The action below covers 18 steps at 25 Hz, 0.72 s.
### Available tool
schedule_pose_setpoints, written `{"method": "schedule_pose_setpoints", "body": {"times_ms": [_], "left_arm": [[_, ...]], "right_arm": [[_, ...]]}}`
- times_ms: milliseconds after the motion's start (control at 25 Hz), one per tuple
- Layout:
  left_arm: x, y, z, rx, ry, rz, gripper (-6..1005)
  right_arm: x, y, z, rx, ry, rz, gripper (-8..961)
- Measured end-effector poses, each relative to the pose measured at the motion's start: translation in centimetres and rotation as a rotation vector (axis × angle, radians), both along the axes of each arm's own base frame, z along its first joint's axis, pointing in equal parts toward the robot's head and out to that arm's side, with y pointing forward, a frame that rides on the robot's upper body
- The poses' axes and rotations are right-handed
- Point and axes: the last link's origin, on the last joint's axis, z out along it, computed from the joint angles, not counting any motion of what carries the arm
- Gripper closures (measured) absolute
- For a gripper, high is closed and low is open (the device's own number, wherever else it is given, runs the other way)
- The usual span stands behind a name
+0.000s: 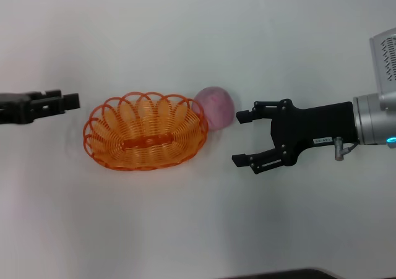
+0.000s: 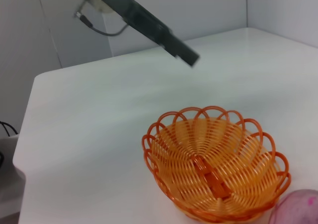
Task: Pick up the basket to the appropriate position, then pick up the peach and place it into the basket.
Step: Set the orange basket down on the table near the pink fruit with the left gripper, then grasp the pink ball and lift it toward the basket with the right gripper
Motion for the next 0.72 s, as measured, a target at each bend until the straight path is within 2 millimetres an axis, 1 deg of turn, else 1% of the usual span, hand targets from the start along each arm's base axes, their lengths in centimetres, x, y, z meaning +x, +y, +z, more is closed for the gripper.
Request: {"method": "schedule_pose_setpoints", "body": {"times_ms": [80,160,400,520,720], "left_arm": [[-0.3,-1.0,0.5,0.049,-0.011,-0.111,383],[-0.7,-2.0,0.4,0.095,0.006,-0.195,383],[-2.1,-5.1,-1.6,0.161,0.085,-0.395,377],[-2.7,-6.7,-2.6,0.16,0.078,-0.46,376],[-3.8,-9.3,-3.7,0.145,0.083,-0.496,376]], "right_arm": [[0.0,0.0,0.0,0.002,0.0,0.001,7],[0.0,0.0,0.0,0.002,0.0,0.0,7],[-0.2,0.2,0.0,0.002,0.002,0.004,7],[-0.3,0.3,0.0,0.003,0.001,0.007,7],[-0.2,0.3,0.0,0.007,0.0,0.009,7]]}}
